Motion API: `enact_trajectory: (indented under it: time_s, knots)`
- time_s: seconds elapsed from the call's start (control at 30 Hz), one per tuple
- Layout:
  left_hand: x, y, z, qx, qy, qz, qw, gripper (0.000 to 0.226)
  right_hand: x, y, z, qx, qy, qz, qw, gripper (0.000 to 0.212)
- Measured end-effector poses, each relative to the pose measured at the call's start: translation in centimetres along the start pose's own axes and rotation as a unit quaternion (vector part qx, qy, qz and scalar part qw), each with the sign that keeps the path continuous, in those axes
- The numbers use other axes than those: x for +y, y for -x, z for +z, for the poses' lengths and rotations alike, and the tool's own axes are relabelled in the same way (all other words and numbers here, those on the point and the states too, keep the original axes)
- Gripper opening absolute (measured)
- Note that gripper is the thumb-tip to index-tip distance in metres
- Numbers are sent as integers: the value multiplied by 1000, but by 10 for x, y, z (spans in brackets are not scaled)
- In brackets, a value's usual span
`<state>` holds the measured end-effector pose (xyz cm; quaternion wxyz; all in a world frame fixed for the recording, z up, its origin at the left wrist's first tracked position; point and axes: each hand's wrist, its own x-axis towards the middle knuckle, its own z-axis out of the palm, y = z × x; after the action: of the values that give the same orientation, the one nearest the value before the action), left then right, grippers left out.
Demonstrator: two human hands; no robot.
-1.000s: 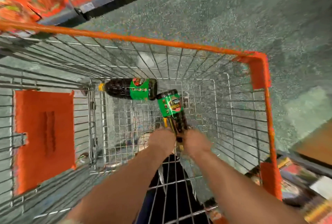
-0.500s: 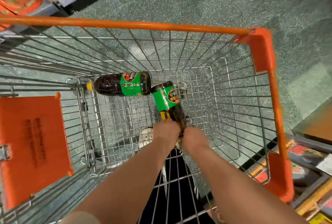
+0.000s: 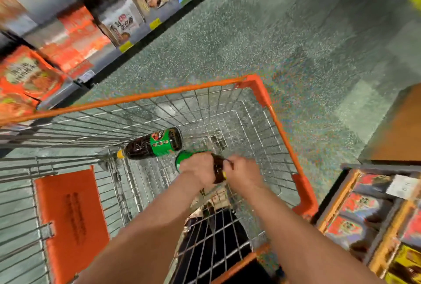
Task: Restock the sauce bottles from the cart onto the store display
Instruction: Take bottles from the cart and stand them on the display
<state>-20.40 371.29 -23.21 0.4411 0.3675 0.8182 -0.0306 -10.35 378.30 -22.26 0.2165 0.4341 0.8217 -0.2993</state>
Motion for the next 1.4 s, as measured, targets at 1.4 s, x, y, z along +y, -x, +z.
enact_trajectory:
  time_s: [1.4]
  knots:
    - [541, 348, -14, 83, -195, 582, 785, 59, 297, 493, -338, 474, -134, 239, 837, 25]
